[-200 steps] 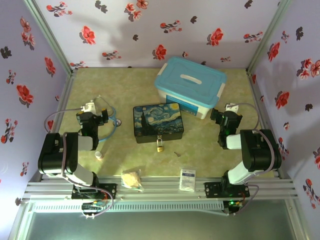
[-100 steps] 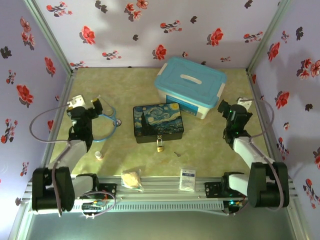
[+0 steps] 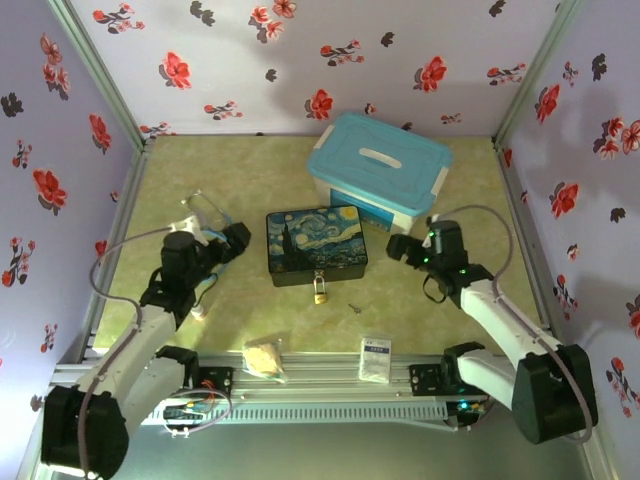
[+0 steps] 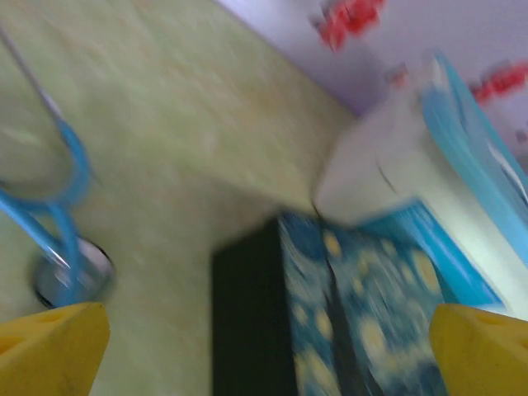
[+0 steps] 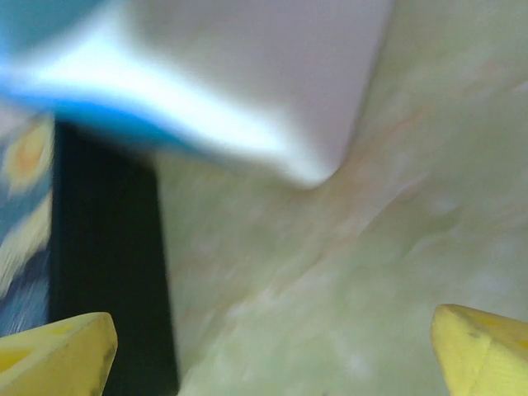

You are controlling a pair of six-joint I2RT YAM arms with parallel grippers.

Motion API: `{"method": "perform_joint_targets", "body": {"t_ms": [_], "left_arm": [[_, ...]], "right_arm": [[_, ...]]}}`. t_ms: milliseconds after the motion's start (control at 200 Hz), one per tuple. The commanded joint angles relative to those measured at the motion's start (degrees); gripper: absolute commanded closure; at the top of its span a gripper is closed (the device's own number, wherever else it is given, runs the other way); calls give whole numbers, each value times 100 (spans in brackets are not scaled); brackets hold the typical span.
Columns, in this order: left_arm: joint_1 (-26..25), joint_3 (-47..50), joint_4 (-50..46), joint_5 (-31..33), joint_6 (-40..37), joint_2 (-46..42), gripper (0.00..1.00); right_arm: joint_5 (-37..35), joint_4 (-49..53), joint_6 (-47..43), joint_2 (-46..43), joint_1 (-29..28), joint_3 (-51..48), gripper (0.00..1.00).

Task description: Unlock the padlock with the key

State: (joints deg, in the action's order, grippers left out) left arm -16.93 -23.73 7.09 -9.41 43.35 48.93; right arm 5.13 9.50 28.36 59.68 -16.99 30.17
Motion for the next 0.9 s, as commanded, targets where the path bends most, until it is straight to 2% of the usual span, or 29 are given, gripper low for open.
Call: {"method": "perform_joint_targets", "body": {"t_ms": [0,125,240,395,470,560,645,895], "left_arm": [[-566,-55,-735,147,291,-303,0],[-1056,181,-708,606,685,-369,0],[-1740,543,-103,822,1164,-270,0],[-2702,483,-403,1555,1245,-452,0],[-3042,461,-351,1679,1393,-447,0],[-3473,437,-176,1823,1578,-294,0],[-3980,480,69,2288,1719,-119,0],[-4515,495,1268,2458,1982,1053,1]], "right_arm": [[-128,803,-89,-105,-455,81,3],[-384,952,-61,-354,-551,-113,7],[77,874,86,-594,-744,-295,10],[-68,930,332,-681,-1580,-442,15],[-322,831,416,-686,-2036,-550,18],[-449,781,485,-609,-2423,-595,23],[-453,632,526,-544,-2657,-665,32],[-468,149,664,28,-3100,-715,47]]}}
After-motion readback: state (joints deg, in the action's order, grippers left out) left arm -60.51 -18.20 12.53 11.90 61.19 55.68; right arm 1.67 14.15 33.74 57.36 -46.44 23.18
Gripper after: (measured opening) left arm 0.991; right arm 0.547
